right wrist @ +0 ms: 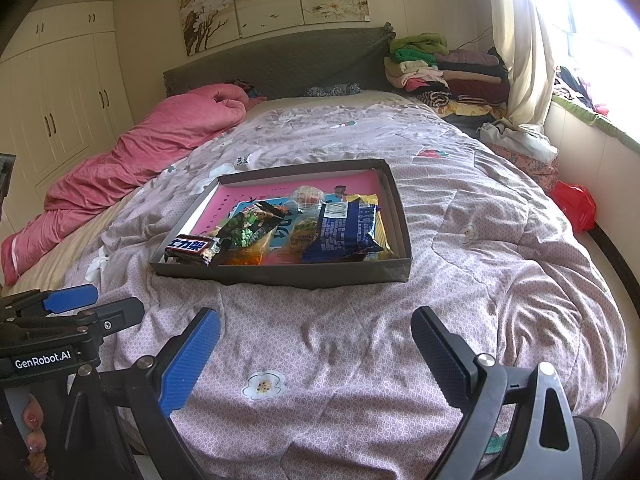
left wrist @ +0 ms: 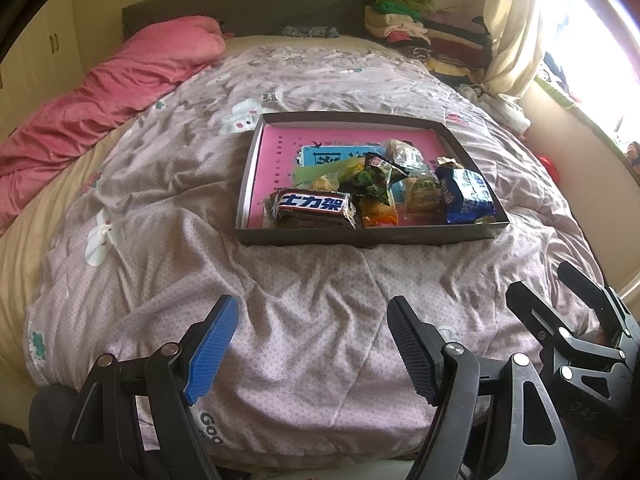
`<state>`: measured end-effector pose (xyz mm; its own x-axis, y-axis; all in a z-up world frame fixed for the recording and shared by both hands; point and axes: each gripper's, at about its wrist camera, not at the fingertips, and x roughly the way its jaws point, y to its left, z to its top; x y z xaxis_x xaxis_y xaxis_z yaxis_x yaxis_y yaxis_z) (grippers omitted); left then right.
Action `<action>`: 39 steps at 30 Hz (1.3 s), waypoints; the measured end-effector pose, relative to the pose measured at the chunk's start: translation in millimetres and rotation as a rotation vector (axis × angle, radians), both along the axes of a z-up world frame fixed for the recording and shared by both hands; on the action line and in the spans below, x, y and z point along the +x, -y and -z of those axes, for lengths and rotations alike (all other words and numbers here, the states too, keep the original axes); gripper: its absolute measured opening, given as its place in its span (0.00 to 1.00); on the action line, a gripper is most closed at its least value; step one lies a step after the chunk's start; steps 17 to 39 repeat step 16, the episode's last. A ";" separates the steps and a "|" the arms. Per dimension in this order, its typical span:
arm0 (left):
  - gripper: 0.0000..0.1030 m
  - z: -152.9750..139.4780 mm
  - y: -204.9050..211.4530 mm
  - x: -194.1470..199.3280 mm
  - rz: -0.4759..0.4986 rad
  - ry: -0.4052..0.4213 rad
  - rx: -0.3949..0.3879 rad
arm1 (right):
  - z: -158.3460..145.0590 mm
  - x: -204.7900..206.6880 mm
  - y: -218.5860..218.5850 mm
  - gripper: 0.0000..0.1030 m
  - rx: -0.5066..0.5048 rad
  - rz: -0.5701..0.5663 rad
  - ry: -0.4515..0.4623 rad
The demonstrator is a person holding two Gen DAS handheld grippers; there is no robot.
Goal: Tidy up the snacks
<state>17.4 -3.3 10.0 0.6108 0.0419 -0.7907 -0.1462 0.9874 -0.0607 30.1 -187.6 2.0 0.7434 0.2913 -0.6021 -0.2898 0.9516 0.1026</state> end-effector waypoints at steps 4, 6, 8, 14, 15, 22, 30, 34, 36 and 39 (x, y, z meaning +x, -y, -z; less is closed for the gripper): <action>0.76 -0.4 0.8 -0.2 -0.002 -0.001 0.008 | -0.8 0.2 0.0 0.94 0.001 0.000 0.000; 0.76 -1.0 1.1 -0.1 0.004 0.002 0.006 | -0.3 0.0 0.1 0.94 0.001 0.001 0.000; 0.76 -0.5 1.1 0.5 0.008 0.002 -0.006 | -1.6 0.1 -0.1 0.94 0.002 0.002 0.001; 0.76 -0.7 -7.9 6.8 -0.021 0.030 -0.030 | 5.2 3.5 4.8 0.94 0.017 0.010 -0.007; 0.77 -0.9 -11.3 9.1 -0.027 0.040 -0.030 | 6.7 5.0 6.3 0.94 0.020 0.012 -0.009; 0.78 -1.0 -16.9 12.3 -0.036 0.046 -0.024 | 6.7 7.7 8.5 0.94 0.024 0.015 -0.012; 0.78 -1.0 -16.9 12.3 -0.036 0.046 -0.024 | 6.7 7.7 8.5 0.94 0.024 0.015 -0.012; 0.78 -1.0 -16.9 12.3 -0.036 0.046 -0.024 | 6.7 7.7 8.5 0.94 0.024 0.015 -0.012; 0.78 -1.0 -16.9 12.3 -0.036 0.046 -0.024 | 6.7 7.7 8.5 0.94 0.024 0.015 -0.012; 0.78 -1.0 -16.9 12.3 -0.036 0.046 -0.024 | 6.7 7.7 8.5 0.94 0.024 0.015 -0.012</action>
